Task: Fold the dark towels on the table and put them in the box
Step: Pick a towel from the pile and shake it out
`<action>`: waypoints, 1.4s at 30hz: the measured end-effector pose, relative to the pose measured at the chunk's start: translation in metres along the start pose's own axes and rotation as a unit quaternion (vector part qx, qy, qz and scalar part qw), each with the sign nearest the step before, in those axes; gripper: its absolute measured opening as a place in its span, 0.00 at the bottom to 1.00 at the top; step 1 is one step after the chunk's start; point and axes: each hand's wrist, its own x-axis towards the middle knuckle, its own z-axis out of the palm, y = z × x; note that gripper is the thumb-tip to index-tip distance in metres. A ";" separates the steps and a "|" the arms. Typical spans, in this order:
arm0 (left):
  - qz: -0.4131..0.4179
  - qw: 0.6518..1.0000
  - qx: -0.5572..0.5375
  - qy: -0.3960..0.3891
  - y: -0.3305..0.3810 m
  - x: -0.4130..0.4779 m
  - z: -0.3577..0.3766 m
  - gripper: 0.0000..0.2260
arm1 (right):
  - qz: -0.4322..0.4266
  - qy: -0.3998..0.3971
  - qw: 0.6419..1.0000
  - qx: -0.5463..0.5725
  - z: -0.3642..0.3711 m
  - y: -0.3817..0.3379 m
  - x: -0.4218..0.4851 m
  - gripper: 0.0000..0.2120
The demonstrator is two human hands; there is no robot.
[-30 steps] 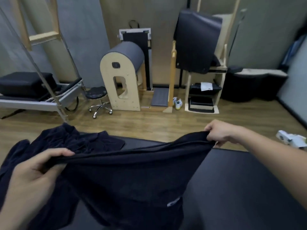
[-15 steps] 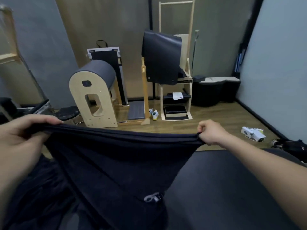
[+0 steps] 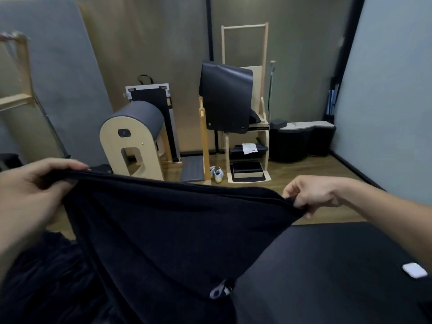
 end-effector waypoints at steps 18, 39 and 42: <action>0.109 0.964 0.235 0.051 0.330 0.209 -0.072 0.11 | -0.317 0.409 0.782 0.348 -0.194 -0.258 -0.190 0.16; 0.104 0.993 0.036 0.038 0.376 0.224 -0.061 0.03 | -0.321 0.485 0.807 -0.107 -0.196 -0.254 -0.252 0.12; 0.083 0.995 0.054 0.026 0.356 0.228 -0.062 0.03 | -0.367 0.408 0.835 -0.050 -0.191 -0.241 -0.261 0.17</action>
